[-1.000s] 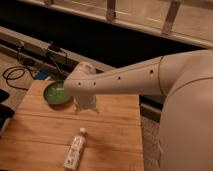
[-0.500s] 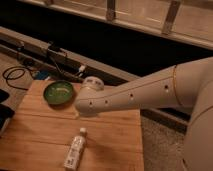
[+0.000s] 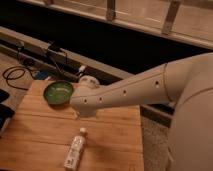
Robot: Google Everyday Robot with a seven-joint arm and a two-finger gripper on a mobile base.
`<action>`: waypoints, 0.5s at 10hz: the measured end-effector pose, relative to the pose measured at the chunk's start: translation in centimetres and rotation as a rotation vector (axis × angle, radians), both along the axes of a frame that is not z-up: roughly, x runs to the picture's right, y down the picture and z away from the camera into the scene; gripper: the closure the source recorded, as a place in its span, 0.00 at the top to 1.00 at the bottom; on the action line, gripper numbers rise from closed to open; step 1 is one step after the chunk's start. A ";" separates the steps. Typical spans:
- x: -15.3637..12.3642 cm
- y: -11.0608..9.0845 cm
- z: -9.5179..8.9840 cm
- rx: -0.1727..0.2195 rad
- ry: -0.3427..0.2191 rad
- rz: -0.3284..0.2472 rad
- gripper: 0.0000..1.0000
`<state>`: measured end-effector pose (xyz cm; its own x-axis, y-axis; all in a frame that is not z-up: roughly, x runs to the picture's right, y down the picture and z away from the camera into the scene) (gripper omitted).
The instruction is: Place the bottle in the ceramic bowl
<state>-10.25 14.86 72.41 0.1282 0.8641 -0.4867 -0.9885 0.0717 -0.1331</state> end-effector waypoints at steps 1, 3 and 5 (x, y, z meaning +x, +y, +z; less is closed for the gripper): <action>-0.1 0.6 0.5 -0.024 0.016 -0.020 0.65; -0.5 2.6 1.7 -0.095 0.052 -0.052 0.65; -1.2 4.9 2.4 -0.152 0.064 -0.054 0.65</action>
